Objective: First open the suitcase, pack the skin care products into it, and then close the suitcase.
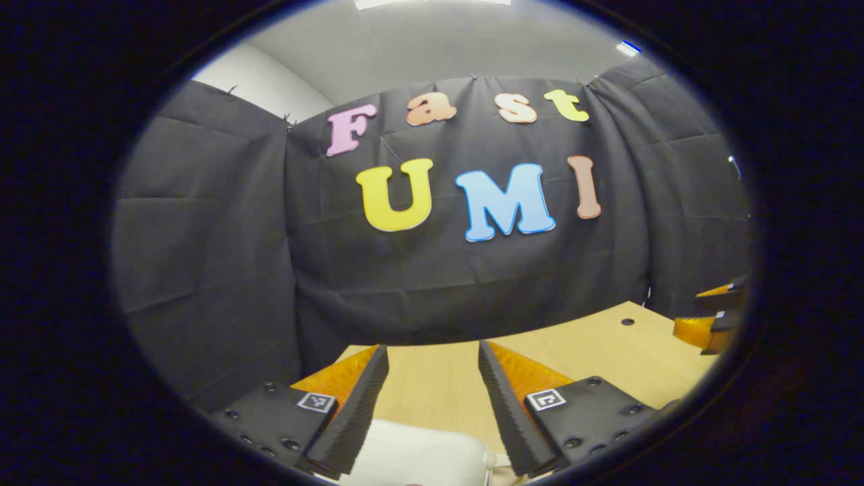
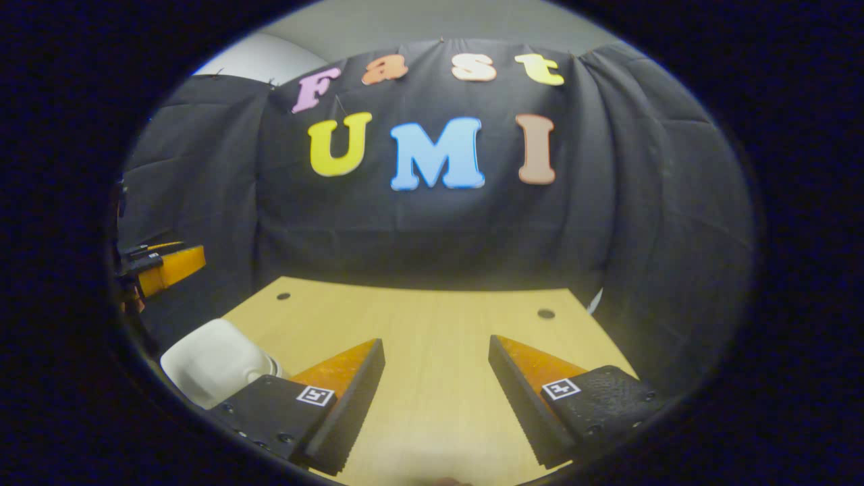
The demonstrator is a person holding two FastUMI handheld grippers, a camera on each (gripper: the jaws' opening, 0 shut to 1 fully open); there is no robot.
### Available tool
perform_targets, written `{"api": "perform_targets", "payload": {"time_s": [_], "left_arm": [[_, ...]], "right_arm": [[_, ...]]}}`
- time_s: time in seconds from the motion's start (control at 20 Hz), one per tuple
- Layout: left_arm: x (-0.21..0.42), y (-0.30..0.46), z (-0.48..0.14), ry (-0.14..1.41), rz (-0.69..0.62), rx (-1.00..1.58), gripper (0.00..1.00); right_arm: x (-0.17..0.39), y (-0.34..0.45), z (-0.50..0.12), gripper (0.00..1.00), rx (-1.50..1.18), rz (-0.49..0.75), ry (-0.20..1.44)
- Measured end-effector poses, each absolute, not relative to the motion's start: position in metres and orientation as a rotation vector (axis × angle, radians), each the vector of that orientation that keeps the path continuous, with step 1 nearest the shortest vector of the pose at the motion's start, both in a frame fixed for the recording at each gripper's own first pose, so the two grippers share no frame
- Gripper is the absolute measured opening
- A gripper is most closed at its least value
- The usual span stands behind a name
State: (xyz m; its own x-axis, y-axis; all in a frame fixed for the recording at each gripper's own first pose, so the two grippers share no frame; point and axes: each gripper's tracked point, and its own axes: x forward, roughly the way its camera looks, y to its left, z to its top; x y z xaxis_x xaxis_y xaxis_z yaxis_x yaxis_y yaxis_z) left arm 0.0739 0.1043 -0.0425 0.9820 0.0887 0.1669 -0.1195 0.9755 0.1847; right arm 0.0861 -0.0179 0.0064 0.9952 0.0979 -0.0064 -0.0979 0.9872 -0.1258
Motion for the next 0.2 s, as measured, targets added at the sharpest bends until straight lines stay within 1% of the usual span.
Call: {"api": "perform_targets", "payload": {"time_s": [0.05,0.1,0.2], "left_arm": [[0.075,0.091,-0.043,-0.163,0.078,0.163,0.94],[0.081,0.080,-0.048,-0.166,0.056,0.118,0.98],[0.084,0.063,-0.061,-0.160,0.027,0.037,0.98]], "right_arm": [[0.087,-0.020,0.020,0.95,-0.133,0.079,-0.072],[0.083,-0.020,0.023,0.95,-0.132,0.066,-0.126],[0.078,-0.018,0.001,0.94,-0.095,0.055,-0.091]]}}
